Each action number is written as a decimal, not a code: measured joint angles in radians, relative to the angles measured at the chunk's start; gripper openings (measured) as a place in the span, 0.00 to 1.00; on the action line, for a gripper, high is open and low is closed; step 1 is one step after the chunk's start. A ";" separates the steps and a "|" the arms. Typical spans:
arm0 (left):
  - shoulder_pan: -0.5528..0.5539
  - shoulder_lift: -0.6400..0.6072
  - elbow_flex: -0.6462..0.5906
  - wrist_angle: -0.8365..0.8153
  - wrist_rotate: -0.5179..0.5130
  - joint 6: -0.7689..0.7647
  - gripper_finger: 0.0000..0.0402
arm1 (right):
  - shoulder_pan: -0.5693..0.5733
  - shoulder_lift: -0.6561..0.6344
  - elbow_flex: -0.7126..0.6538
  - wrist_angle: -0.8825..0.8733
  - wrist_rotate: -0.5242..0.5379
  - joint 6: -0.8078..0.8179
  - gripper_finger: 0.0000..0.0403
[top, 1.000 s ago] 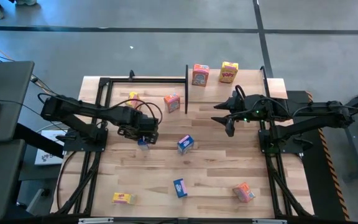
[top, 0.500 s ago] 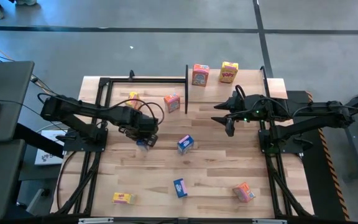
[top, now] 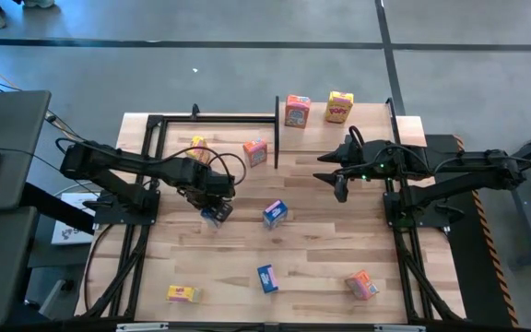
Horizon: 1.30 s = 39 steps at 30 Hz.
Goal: Stack cereal on shelf
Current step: Put the top left blue cereal box on the shelf
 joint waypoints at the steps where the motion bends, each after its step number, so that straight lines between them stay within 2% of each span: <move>1: 0.000 0.000 0.000 0.000 0.000 0.008 0.50 | 0.000 0.000 0.000 0.000 0.000 0.000 0.59; 19: 0.000 0.000 0.000 0.000 0.000 0.127 0.50 | 0.000 0.000 0.000 0.000 0.000 0.045 0.59; 29: 0.000 0.000 0.000 0.000 0.020 0.177 0.39 | 0.000 0.000 0.000 -0.001 0.000 0.045 0.59; 34: 0.000 0.000 0.000 0.000 0.014 0.225 0.38 | 0.000 0.000 0.000 -0.001 -0.003 0.045 0.59; 39: 0.000 -0.006 0.005 0.006 -0.008 0.287 0.38 | 0.000 0.000 0.000 -0.002 -0.053 0.029 0.59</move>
